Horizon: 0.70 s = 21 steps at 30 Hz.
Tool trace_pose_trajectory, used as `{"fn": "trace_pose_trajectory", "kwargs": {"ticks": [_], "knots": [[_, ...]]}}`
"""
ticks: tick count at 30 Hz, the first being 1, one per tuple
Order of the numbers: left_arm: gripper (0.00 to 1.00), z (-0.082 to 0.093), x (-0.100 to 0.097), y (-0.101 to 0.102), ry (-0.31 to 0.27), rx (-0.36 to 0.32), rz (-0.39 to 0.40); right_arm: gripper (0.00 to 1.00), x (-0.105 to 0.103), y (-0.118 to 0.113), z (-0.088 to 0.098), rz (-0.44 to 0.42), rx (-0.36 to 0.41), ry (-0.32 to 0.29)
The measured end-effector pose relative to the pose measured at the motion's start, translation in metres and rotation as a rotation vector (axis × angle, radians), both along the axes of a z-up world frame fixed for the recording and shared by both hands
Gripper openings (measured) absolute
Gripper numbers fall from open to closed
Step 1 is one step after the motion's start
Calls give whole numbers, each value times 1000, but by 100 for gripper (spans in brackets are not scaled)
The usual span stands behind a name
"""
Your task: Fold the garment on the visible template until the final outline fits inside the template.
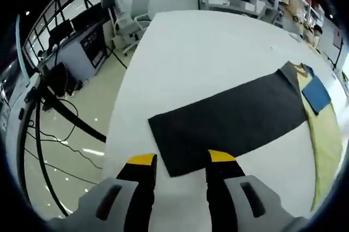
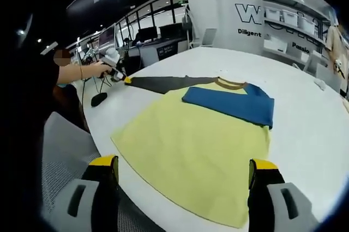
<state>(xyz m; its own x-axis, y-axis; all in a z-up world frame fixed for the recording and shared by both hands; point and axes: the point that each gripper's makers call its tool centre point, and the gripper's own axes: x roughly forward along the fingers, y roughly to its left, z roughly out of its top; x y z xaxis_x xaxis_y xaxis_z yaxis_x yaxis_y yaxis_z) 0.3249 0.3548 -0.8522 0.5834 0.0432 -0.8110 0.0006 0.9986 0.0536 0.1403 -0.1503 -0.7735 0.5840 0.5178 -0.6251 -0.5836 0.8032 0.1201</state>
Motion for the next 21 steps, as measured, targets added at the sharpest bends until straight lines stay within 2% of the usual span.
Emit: {"fn": "trace_pose_trajectory", "kwargs": {"ticks": [3,5,6,8,11,17,21], "knots": [[35,-2,-3,2,8,17,6,99,0,0,0,0,-1,-2],[32,-4,-4,-2,-2,-32,48,99,-2,2,0,13,-8,-1],[31,-3,-4,-2,-6,-35,44,99,-3,3,0,16,-7,-1],[31,-3,-5,-1,-2,-13,37,99,-3,3,1,17,-5,-2],[29,-3,-4,-1,0,-17,42,99,-3,2,1,13,-7,-5],[9,-3,-4,-5,-1,-1,28,99,-3,4,1,12,-1,-10],[8,-3,-4,-7,14,32,-2,99,-2,6,-1,16,-2,-7]]}}
